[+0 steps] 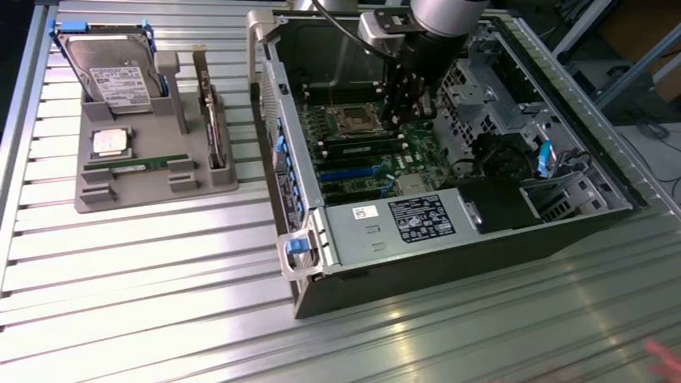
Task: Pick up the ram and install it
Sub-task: 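Press down the ram until it locks into place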
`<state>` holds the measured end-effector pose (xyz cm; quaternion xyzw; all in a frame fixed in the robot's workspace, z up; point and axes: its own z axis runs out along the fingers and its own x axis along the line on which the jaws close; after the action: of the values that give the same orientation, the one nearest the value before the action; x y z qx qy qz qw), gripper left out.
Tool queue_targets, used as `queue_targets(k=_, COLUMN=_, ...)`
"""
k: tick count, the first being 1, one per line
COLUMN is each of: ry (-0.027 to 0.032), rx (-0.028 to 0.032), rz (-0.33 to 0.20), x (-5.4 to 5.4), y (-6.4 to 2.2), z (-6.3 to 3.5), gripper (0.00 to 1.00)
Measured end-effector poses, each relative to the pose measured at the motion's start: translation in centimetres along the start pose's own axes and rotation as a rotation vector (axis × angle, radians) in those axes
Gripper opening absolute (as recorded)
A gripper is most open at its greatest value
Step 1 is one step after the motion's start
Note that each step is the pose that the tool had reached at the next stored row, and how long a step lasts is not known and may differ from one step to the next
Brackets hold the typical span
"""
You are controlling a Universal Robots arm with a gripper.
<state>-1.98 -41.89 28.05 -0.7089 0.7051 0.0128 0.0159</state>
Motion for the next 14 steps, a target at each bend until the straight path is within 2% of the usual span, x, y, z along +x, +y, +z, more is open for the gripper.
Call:
queue_targets(k=8, ry=0.0000, rx=0.0000, rz=0.000, x=0.0, y=0.00, z=0.00, gripper=0.25)
queue_targets(k=10, ry=0.0000, rx=0.0000, rz=0.000, x=0.0, y=0.00, z=0.00, gripper=0.12)
queue_targets(k=11, ry=0.0000, rx=0.0000, rz=0.000, x=0.0, y=0.00, z=0.00, gripper=0.11)
queue_targets(k=13, ry=0.0001, rx=0.0000, rz=0.000, x=0.0, y=-0.46, z=0.00, gripper=0.11)
queue_targets(k=14, ry=0.0000, rx=0.0000, rz=0.000, x=0.0, y=-1.11, z=0.01, gripper=0.11)
